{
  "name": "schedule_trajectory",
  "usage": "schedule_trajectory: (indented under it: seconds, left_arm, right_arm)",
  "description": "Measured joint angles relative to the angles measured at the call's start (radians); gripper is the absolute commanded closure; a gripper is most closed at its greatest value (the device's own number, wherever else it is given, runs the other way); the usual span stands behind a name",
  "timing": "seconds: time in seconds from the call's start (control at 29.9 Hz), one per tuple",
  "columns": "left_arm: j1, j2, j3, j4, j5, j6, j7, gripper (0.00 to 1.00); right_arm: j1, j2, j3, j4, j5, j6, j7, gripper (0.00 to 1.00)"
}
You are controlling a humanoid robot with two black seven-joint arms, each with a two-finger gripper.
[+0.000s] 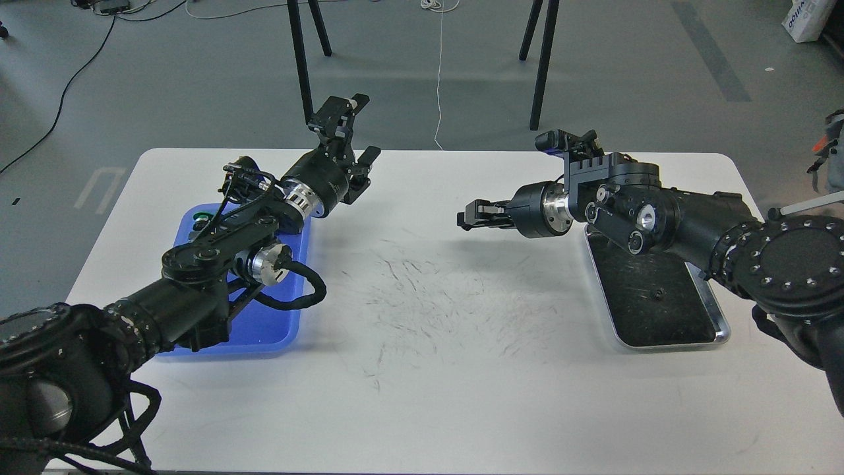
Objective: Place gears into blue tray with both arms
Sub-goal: 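Carry the gear toward the table center and release it there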
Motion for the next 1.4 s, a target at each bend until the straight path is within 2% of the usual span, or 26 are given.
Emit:
schedule_trajectory:
  seconds: [0.2, 0.6, 1.4]
  left_arm:
    - [0.001, -0.001, 0.0, 0.001, 0.001, 0.0, 0.0, 0.0]
    - [0.001, -0.002, 0.0, 0.001, 0.002, 0.0, 0.0, 0.0]
    - [0.0, -0.003, 0.0, 0.001, 0.002, 0.001, 0.0, 0.0]
  right_arm:
    - [-0.005, 0.001, 0.059, 0.059, 0.003, 0.0, 0.0, 0.84]
    - [-0.001, 0.002, 0.055, 0.155, -0.01, 0.0, 0.0, 0.83]
    - [-0.016, 0.005, -0.052, 0.106, -0.069, 0.0, 0.0, 0.82]
